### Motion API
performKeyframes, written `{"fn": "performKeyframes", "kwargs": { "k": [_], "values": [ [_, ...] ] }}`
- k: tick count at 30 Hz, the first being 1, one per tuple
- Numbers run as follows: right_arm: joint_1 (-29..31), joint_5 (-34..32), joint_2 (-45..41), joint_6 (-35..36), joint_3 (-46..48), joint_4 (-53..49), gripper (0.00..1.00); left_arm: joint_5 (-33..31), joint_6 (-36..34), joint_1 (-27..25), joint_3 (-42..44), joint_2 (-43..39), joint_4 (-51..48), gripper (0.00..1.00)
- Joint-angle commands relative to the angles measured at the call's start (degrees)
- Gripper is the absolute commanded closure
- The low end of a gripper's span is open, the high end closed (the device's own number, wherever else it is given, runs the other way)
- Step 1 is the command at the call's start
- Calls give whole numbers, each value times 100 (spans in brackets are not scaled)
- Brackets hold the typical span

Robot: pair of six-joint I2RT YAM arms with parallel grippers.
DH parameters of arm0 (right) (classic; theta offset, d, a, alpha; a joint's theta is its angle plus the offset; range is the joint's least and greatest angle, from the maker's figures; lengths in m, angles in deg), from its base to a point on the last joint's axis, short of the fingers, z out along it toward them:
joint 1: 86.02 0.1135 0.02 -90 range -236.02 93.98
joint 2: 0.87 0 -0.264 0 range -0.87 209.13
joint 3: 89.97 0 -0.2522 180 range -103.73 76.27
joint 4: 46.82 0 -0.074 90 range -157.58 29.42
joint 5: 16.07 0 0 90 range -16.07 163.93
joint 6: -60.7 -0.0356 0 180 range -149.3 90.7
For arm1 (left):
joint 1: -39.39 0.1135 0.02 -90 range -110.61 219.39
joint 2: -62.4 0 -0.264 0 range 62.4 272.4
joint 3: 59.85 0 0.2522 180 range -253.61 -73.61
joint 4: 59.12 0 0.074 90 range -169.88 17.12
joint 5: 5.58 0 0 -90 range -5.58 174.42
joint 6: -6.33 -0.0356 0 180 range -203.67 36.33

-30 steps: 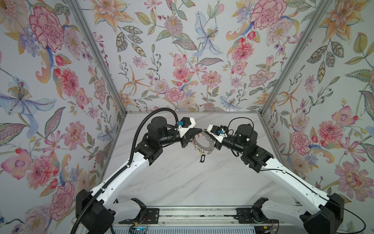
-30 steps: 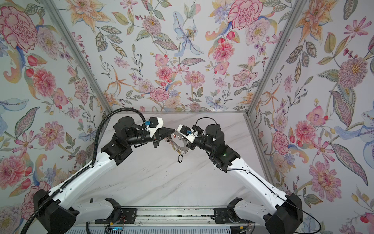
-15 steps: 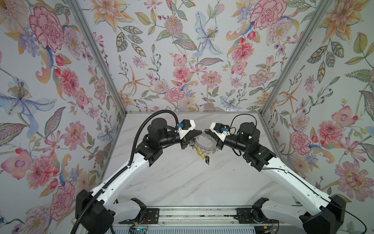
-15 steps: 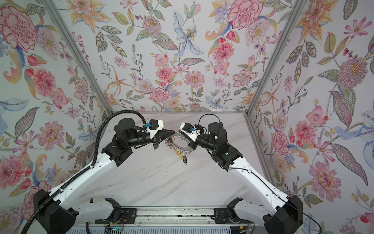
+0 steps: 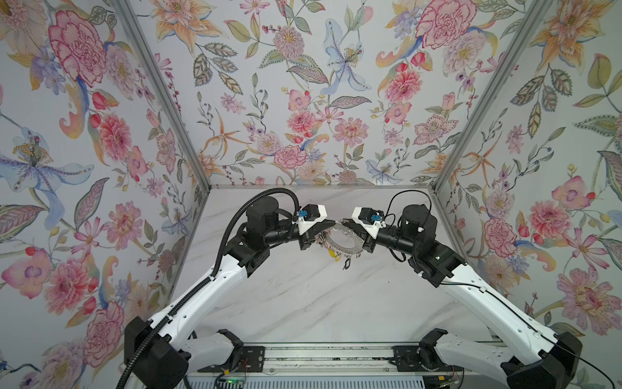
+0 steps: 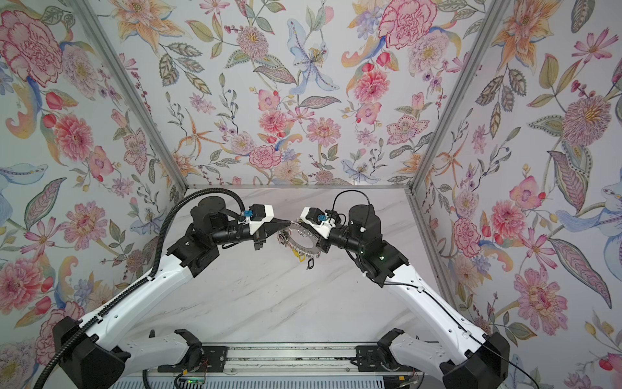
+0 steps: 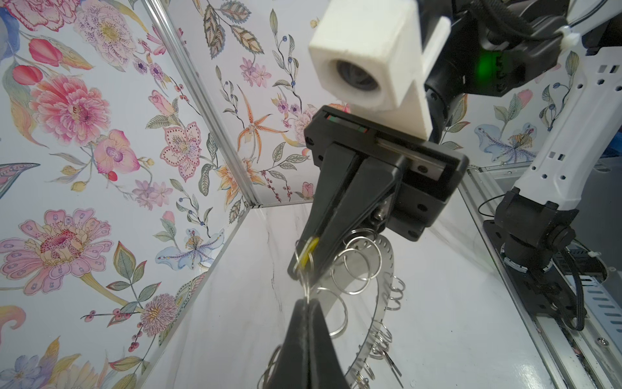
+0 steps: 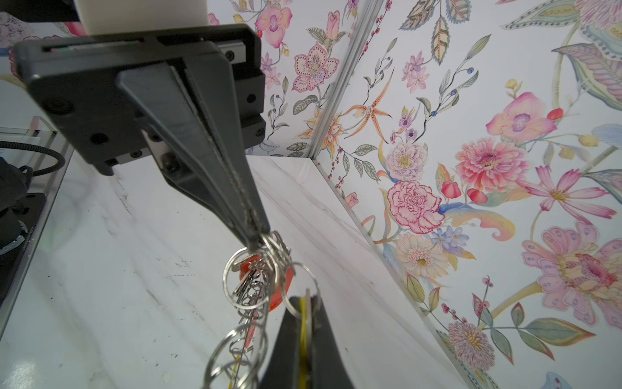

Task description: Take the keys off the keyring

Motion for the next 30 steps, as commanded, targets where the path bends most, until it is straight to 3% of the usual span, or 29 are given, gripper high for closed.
{"fn": "performKeyframes", "kwargs": {
  "k": [1,9,30],
  "values": [
    [-37,-169,-337,35,-31,307,100,-200,-173,27,-143,-63,-268,100],
    [-13,-262,-473,86,15,240,100,-391,-240,38,-85,-182,-172,100],
    [103,-582,166,96,93,52,100,-264,-203,19,-235,-81,226,100]
  ]
}}
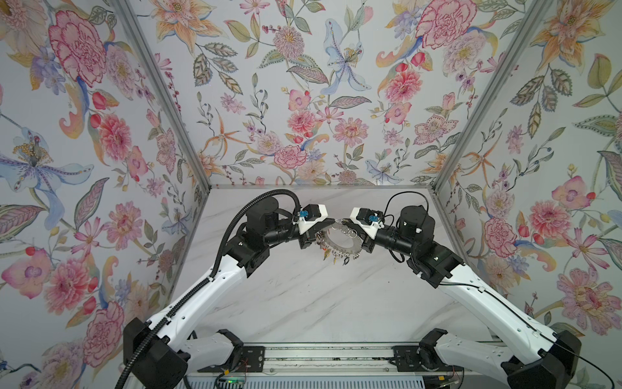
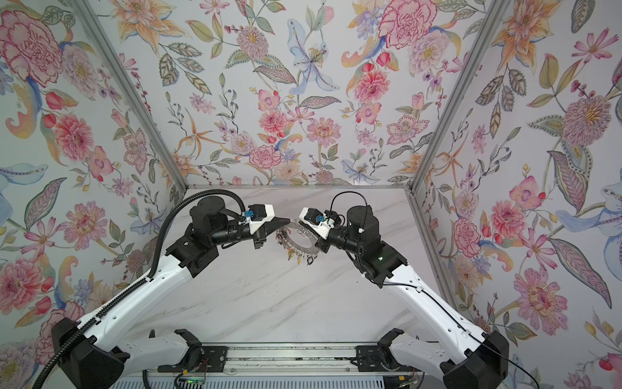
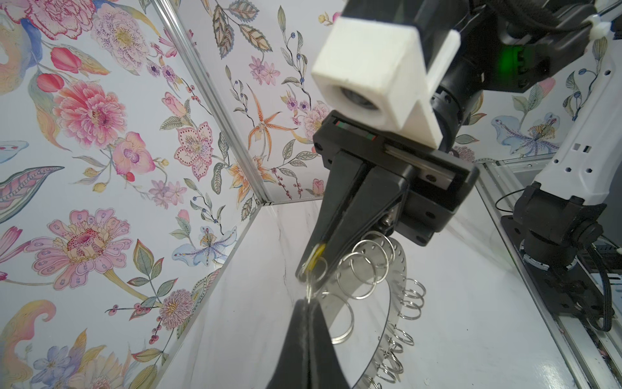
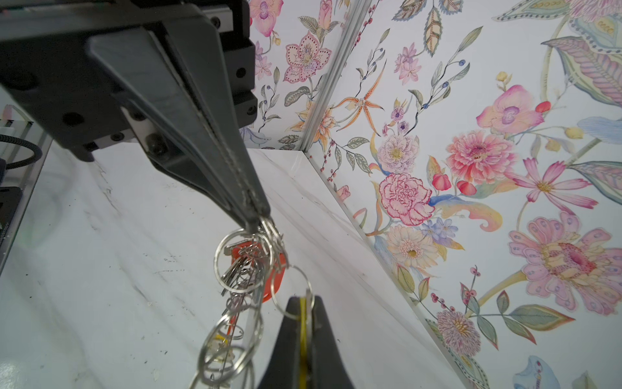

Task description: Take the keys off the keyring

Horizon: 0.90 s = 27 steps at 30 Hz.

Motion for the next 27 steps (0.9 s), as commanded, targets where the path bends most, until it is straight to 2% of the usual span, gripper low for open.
{"fn": "performKeyframes", "kwargs": {
  "k": [1,11,18,27],
  "values": [
    [22,-226,63,48,11,14,100,-17,-81,62,-215,-47,281,100],
    [-3,-719,24,22,-228,220,100,137,-120,27,-101,-96,204,100],
    [79,-453,-55,192,-219,317,100,90,-402,-25,-272,-4,-372,100],
    [81,-478,-553,264,187,451,100,-294,-424,-34,-56,-104,-54,100]
  ]
}}
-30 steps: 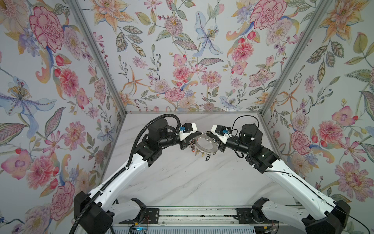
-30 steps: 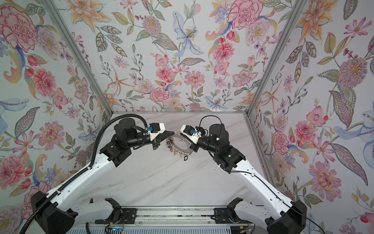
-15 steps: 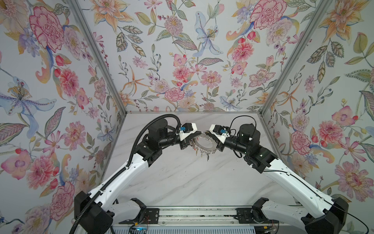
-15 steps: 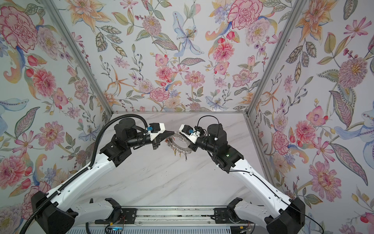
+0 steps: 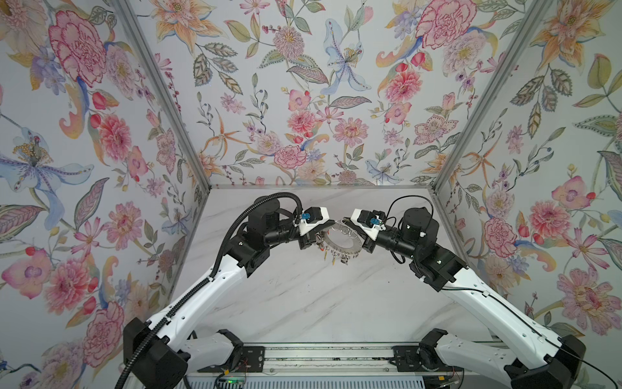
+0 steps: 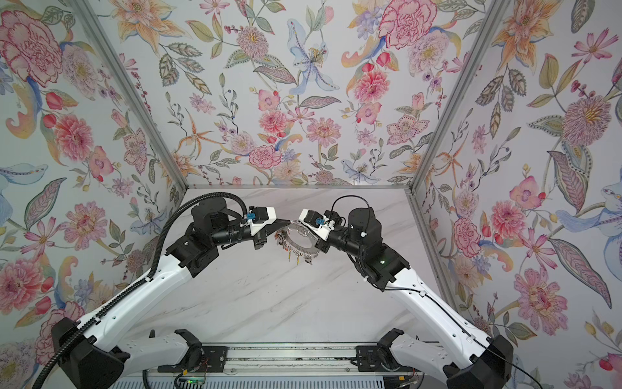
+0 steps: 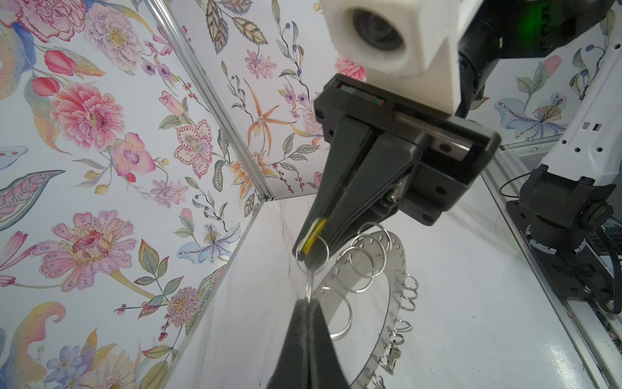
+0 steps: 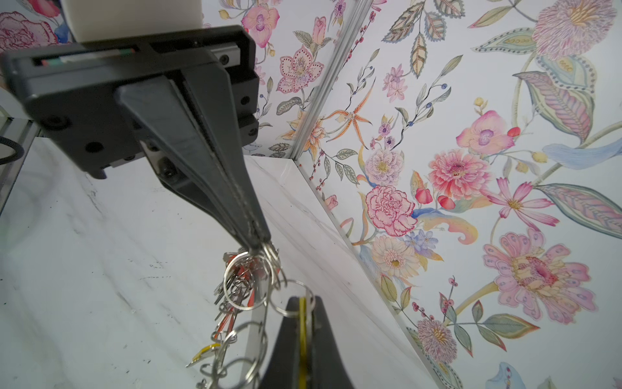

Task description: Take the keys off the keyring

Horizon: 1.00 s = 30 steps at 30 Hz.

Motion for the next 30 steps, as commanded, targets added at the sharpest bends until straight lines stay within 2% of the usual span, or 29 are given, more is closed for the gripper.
{"fn": "performKeyframes", "kwargs": {
  "k": [1,6,17,25,30],
  "values": [
    [103,-255,-307,50,131,335,100,-305,-59,13,26,-129,214,100],
    [271,-434,-312,19,232,211,100,-714,83,20,121,-204,549,100],
    [676,-775,-265,99,318,179,100,-1048,290,21,131,-230,756,100],
    [652,-1186,-161,19,408,27,100,-950,504,23,304,-405,1122,100],
    [631,-1037,-142,-207,482,77,100,-983,534,20,321,-469,1119,100]
  ]
}}
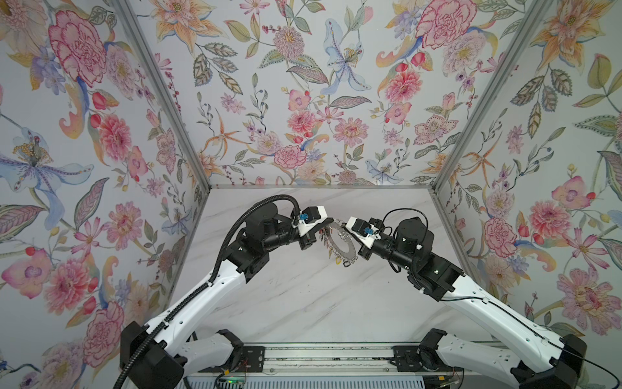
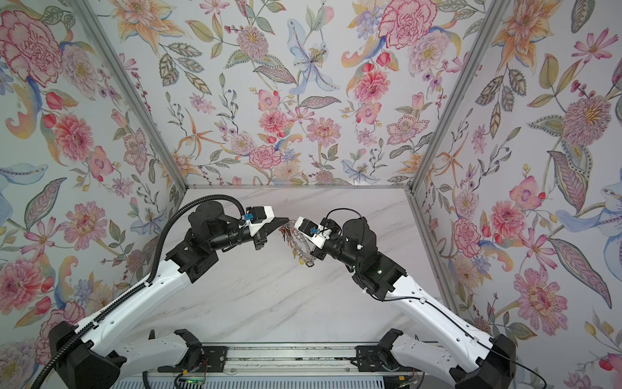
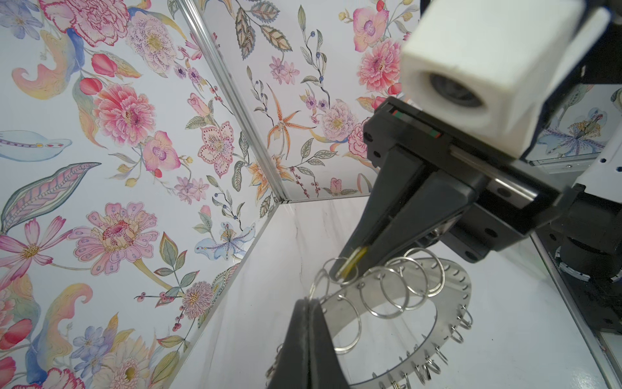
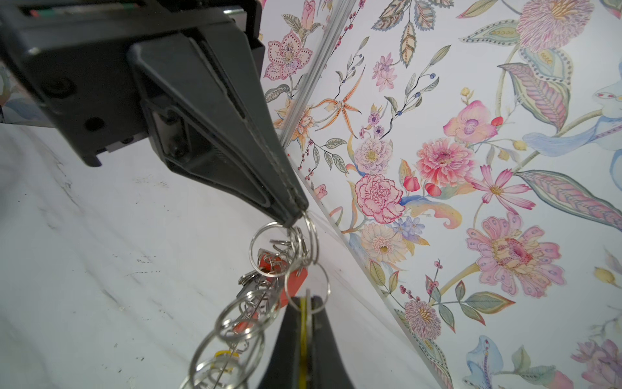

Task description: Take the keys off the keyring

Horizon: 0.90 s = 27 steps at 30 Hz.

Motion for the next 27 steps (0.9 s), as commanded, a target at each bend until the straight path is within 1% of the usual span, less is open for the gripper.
{"fn": "performKeyframes", "kwargs": {
  "k": [1,10,16,20,22,27],
  "values": [
    [14,75,-2,-221,139,-106,100,-504,111,76,-47,-240,546,100],
    [22,182,37,-392,120,-212,100,-556,403,77,13,-272,773,100],
    [-29,191,188,-716,99,-328,100,-401,538,77,124,-323,909,100],
    [-49,375,295,-916,-21,-377,100,-378,533,77,124,-302,826,100],
    [-10,450,276,-818,-18,-393,100,-425,533,77,112,-292,798,100],
    [174,319,-134,-502,292,53,100,-602,439,77,-6,-204,456,100]
  ]
}}
